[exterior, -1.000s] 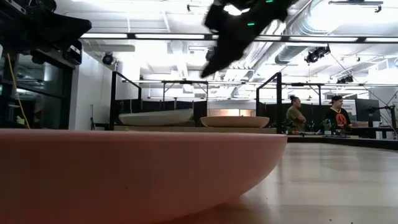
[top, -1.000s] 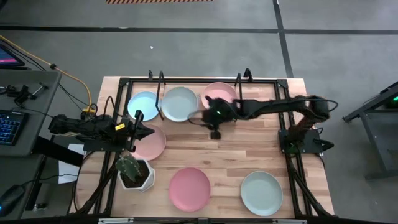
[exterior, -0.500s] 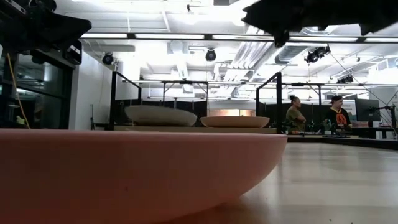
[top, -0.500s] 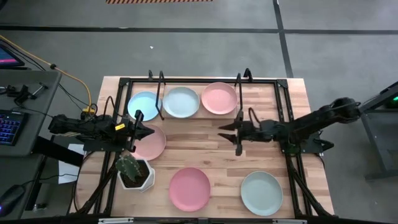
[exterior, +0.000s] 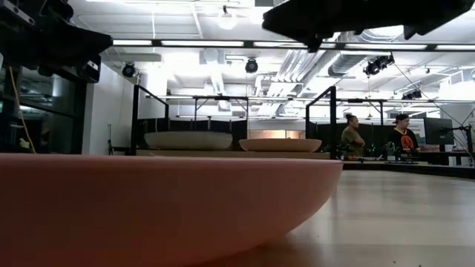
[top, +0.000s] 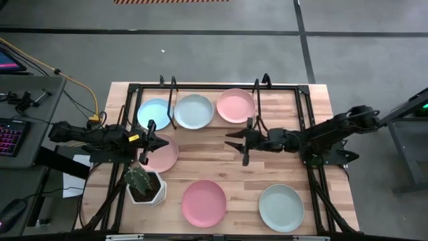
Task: Place and stack plates onto a shelf
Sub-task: Stack the pink plate on top of the light pink plate on the shelf
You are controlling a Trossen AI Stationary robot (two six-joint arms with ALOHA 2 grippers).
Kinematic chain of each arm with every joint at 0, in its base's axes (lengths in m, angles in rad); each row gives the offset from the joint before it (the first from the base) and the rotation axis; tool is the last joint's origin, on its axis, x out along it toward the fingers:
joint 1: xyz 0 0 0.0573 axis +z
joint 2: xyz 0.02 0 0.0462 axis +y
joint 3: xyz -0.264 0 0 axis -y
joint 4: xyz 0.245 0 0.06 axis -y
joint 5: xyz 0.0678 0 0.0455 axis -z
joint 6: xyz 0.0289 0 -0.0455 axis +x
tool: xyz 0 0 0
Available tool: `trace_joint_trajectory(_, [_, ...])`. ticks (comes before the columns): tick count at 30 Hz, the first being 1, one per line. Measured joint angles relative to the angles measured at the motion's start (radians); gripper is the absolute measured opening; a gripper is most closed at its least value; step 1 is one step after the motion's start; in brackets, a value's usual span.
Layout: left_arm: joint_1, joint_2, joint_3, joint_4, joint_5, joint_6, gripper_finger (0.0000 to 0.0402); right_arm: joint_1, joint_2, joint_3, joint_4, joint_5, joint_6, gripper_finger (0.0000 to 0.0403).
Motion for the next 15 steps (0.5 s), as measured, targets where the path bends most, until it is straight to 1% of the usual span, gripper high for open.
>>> trace_joint_trajectory(3, [-0.001, 0.003, 0.0, -0.006, 0.007, -0.012, 0.0, 0.0, 0.015, 0.016, -0.044, 0.0, 0.01, 0.011])
trace_joint_trajectory(11, [-0.008, 0.003, 0.0, -0.007, 0.009, -0.028, 0.0, 0.0, 0.018, 0.023, -0.035, -0.005, 0.014, 0.011])
trace_joint_trajectory(15, [-0.017, 0.003, 0.0, -0.006, 0.009, -0.027, 0.0, 0.0, 0.018, 0.023, -0.039, -0.008, 0.058, 0.011])
